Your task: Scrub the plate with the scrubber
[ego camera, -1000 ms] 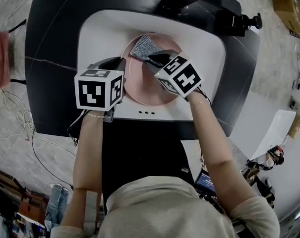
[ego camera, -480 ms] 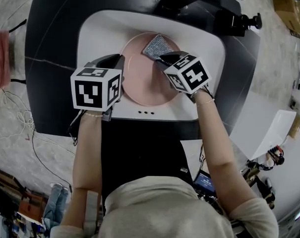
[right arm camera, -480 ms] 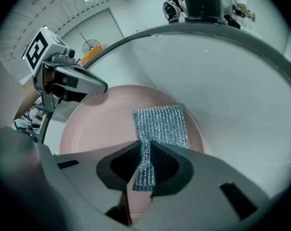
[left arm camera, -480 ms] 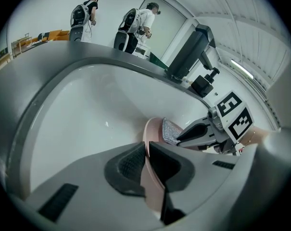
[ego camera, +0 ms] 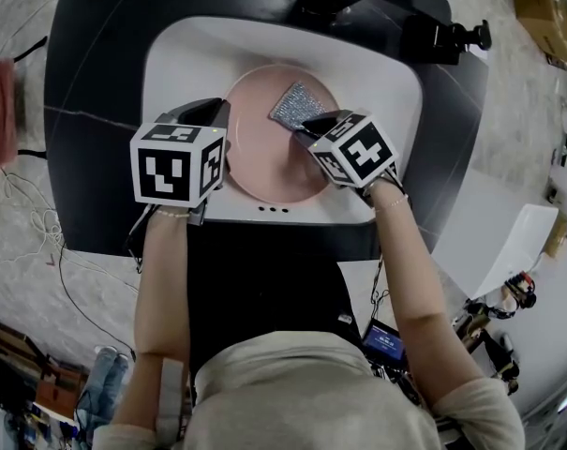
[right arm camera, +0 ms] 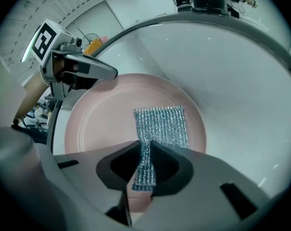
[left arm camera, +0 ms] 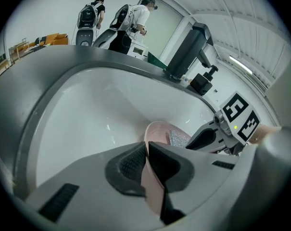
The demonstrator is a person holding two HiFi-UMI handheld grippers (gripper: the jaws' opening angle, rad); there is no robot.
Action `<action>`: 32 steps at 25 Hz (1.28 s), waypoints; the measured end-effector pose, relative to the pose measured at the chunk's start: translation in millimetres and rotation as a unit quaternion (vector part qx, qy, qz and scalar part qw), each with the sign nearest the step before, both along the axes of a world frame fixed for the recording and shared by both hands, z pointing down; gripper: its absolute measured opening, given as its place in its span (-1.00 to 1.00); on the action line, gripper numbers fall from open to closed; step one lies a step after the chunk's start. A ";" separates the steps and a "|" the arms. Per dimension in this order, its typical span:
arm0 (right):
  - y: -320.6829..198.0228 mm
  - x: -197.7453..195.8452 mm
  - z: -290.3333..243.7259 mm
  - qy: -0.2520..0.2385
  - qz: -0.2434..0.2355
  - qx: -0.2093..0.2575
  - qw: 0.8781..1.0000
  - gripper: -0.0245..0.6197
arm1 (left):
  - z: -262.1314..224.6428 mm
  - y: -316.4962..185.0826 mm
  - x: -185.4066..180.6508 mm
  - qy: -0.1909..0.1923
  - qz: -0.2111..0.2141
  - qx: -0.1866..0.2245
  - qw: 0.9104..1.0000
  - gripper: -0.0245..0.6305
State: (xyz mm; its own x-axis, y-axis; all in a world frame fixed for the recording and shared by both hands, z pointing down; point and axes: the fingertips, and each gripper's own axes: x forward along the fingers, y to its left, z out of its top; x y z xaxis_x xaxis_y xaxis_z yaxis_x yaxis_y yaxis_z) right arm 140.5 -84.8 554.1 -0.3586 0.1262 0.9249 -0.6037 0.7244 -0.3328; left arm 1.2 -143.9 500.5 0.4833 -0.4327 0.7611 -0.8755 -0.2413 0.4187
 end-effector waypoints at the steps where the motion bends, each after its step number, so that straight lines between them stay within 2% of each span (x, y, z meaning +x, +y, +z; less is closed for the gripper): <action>1: 3.3 1.2 -0.9 0.001 -0.002 -0.006 1.000 -0.69 | -0.5 -0.2 0.2 -0.001 0.002 0.001 1.000 -0.82; 9: 34.6 4.5 -10.3 0.019 -0.037 -0.033 0.999 -0.69 | -6.3 0.0 3.3 -0.033 0.034 0.021 0.999 -0.82; 18: 62.8 0.4 -23.1 0.018 -0.052 -0.055 0.997 -0.69 | -7.2 0.7 4.8 -0.040 0.045 0.026 0.998 -0.82; 23: 75.0 -14.8 -32.3 -0.018 -0.035 -0.095 0.995 -0.70 | -8.5 1.2 5.0 -0.031 0.046 0.022 0.998 -0.81; 32: 81.3 -50.8 -49.8 -0.083 -0.021 -0.119 0.989 -0.70 | -7.3 1.2 5.0 -0.023 0.044 0.015 0.999 -0.81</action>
State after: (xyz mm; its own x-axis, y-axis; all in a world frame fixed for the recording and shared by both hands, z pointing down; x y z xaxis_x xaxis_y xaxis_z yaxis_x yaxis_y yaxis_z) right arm 89.6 -3.6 504.3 -0.4925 0.3519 0.7960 -0.4974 0.6367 -0.5893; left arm 6.2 -142.7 493.2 0.4856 -0.4128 0.7706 -0.8684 -0.3291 0.3710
